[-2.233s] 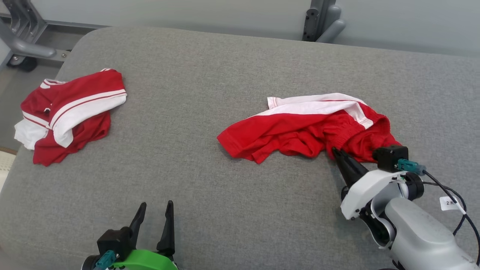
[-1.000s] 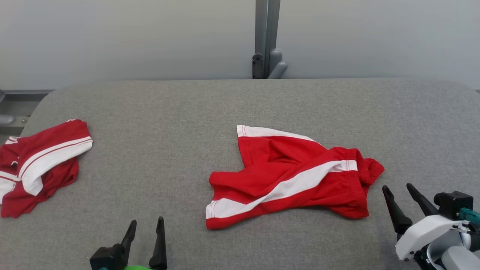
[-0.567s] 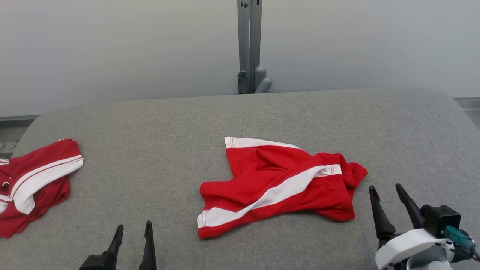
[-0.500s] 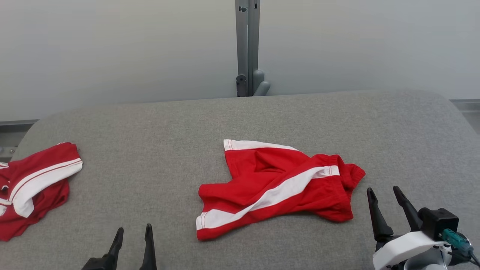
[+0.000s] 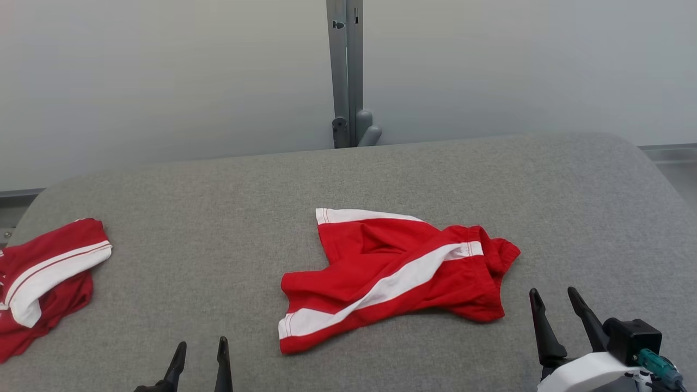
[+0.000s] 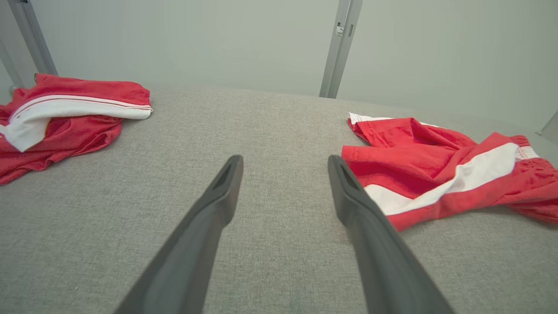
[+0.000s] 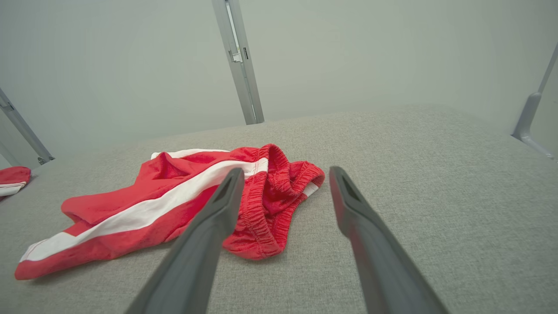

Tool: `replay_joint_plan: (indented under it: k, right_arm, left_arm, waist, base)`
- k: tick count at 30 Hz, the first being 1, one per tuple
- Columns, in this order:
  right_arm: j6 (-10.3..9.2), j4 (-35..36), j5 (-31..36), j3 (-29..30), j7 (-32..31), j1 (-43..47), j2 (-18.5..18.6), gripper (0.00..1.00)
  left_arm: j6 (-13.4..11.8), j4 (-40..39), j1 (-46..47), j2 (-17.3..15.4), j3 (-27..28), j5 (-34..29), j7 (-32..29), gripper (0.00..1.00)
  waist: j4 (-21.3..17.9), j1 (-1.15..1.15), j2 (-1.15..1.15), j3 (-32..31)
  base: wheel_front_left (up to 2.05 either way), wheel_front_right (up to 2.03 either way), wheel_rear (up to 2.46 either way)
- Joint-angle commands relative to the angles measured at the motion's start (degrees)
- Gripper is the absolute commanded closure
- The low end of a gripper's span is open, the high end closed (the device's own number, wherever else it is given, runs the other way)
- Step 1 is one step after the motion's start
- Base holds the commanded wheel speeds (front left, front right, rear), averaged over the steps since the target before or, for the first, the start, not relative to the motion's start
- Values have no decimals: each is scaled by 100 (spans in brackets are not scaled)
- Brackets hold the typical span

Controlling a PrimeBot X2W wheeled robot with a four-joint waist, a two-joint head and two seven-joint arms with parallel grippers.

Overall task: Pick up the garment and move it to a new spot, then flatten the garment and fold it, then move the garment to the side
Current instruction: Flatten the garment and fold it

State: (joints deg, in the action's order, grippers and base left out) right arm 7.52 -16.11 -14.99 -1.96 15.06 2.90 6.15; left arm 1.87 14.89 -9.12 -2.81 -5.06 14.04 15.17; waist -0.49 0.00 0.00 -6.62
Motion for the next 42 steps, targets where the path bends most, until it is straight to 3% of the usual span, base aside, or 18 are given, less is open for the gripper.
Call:
replay_joint_plan:
  k: [1,10,22,35,42]
  right_arm:
    - [-6,60,33,16,15,-93,17,0]
    - [-6,71,45,-181,16,-378,21,0]
    - [-6,88,-53,-477,15,-852,23,0]
    - [-5,144,-141,-580,16,-1157,113,0]
    - [-5,121,-177,-624,16,-1186,129,0]
  left_arm:
    - [48,-20,90,-17,-43,9,-4,0]
    - [173,163,487,-20,-440,441,-4,0]
    - [506,1148,1272,-20,-1146,1850,-4,0]
    - [566,1984,1908,-20,-1899,3157,-4,0]
    - [566,1842,1998,-21,-1938,3342,-4,0]
  waist:
    - [16,0,0,129]
    - [21,0,0,597]
    - [-87,0,0,1115]
    - [-175,0,0,1291]
    - [-157,0,0,1332]
  base:
    - [0,0,0]
    - [0,0,0]
    - [0,0,0]
    - [0,0,0]
    - [0,0,0]
